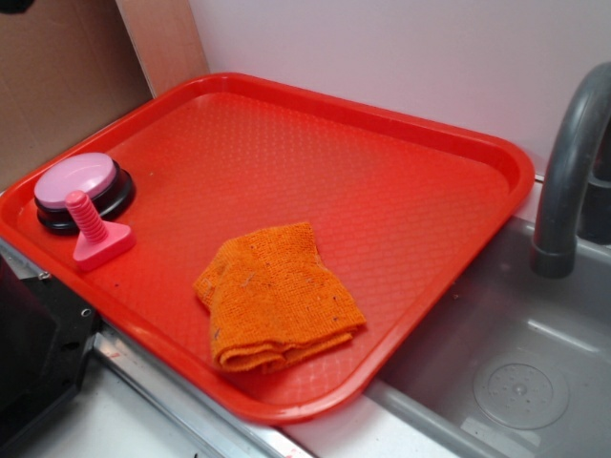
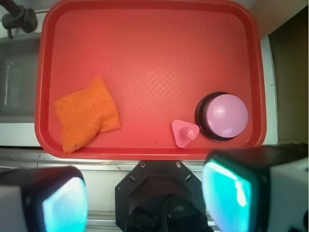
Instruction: Push the pink button.
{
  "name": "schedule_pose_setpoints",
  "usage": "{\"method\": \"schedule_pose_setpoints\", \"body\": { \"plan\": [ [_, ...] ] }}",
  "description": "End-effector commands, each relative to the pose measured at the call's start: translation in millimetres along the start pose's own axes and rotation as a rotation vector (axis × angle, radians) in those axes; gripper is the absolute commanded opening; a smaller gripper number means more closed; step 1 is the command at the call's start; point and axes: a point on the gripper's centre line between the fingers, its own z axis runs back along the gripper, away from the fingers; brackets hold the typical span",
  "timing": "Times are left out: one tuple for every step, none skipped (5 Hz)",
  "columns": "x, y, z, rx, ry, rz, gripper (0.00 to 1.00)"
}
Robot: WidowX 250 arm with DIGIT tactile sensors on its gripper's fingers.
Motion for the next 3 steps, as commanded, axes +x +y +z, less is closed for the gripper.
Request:
{"method": "schedule_pose_setpoints", "body": {
  "plan": [
    [0,0,0,0.0,0.0,0.0,1.0],
    [25,44,-51,0.039,0.076,0.149,1.0],
    [36,74,-83,0.061,0.061,0.292,1.0]
  ]
}}
